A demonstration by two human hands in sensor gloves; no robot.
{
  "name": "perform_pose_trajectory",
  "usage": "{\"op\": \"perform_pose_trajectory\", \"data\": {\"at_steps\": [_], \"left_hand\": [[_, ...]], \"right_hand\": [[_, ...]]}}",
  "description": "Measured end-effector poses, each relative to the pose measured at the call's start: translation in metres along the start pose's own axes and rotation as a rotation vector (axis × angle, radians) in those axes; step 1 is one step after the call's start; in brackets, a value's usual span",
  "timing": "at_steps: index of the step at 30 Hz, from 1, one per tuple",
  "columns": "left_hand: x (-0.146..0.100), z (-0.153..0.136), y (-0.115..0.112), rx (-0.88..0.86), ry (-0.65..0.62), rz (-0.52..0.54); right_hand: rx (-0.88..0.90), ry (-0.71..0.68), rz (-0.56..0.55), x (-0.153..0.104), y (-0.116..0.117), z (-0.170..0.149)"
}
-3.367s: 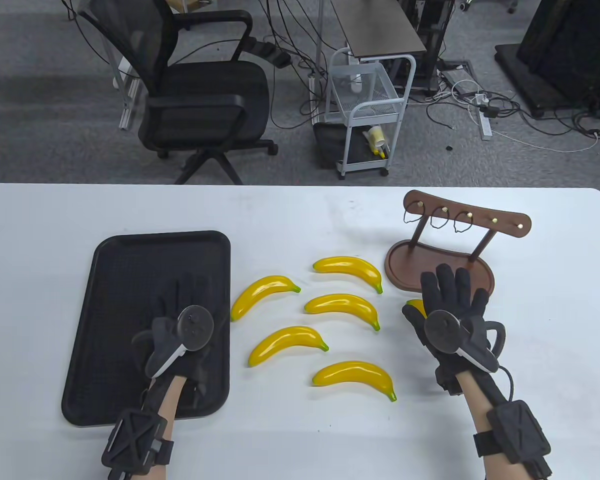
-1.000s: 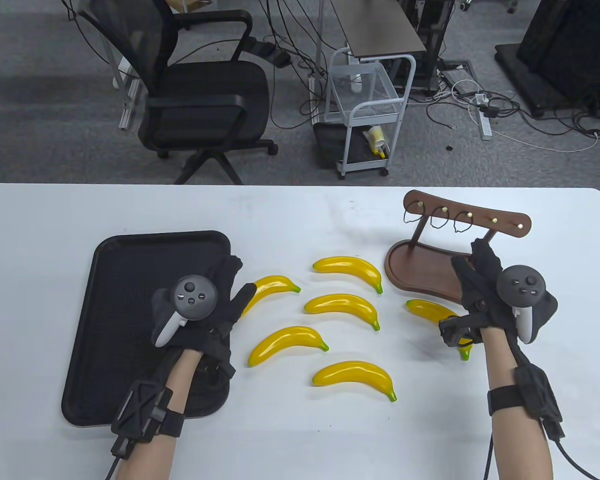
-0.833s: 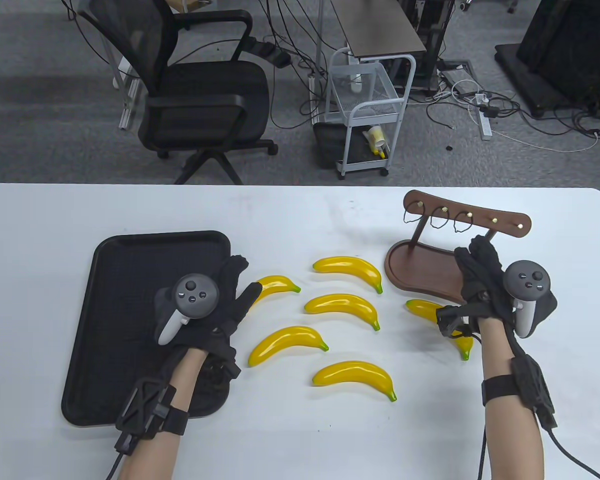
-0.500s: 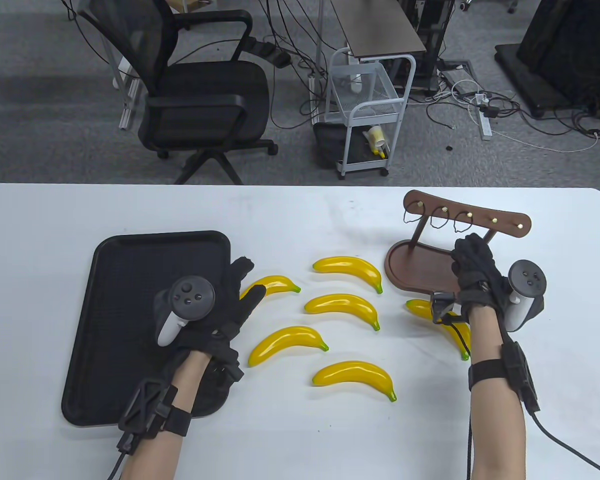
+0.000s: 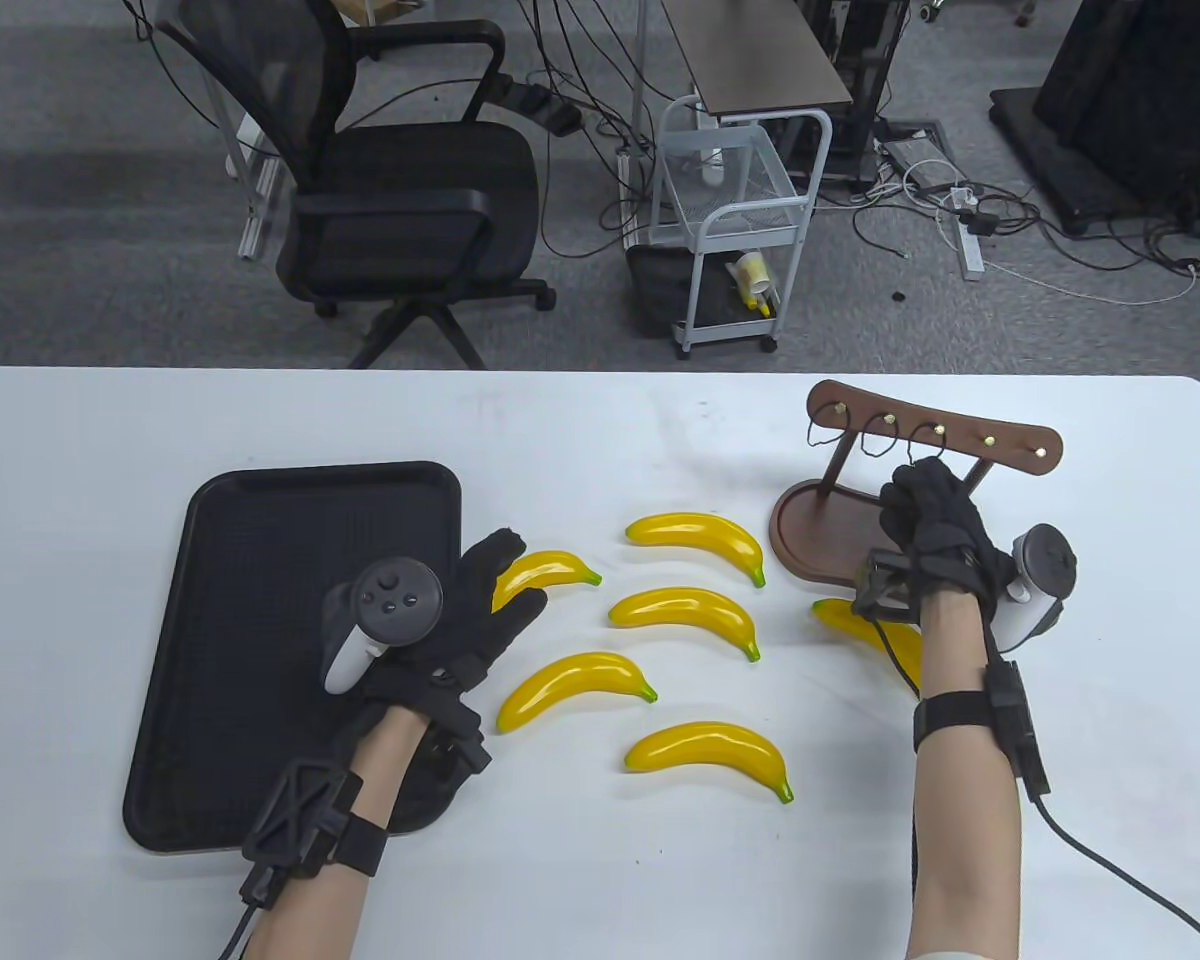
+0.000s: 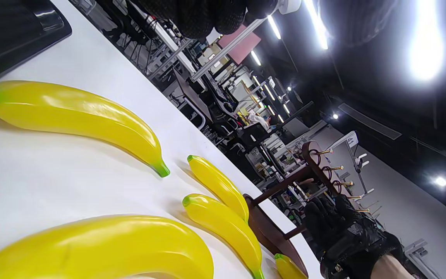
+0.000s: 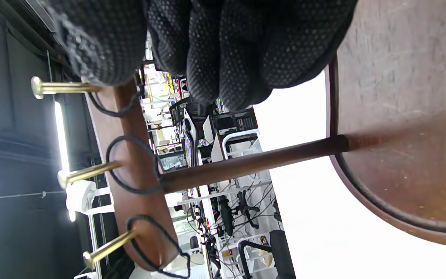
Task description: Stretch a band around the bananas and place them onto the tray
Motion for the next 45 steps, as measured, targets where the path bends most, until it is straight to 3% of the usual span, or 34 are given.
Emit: {"op": "perform_pose_trajectory", "data": {"at_steps": [15, 30, 45], "left_hand": [[-0.002, 0.002, -0.003, 0.016, -0.002, -0.007], [-0.005, 0.005, -0.006, 0.043, -0.022, -0.008], [-0.009, 0.009, -0.015, 0.070, -0.034, -0.020]], "right_hand": [[-0.012, -0.002, -0.031, 0.002, -0.001, 0.007], [-0.071, -0.061, 0.004, -0.009, 0.001, 0.035], [-0.251, -0.164, 0.107, -0.034, 0.017, 0.062]]}}
Point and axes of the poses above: the tracker on the back of each hand, its own z axis roughly to the thumb side, its own x axis roughly from the wrist to the fingertips, y = z × x, the point moved 4 cm from there along x, roughly from the wrist to the fingertips, and after that the axes turned 15 degrees about z, right-handed, at the moved point
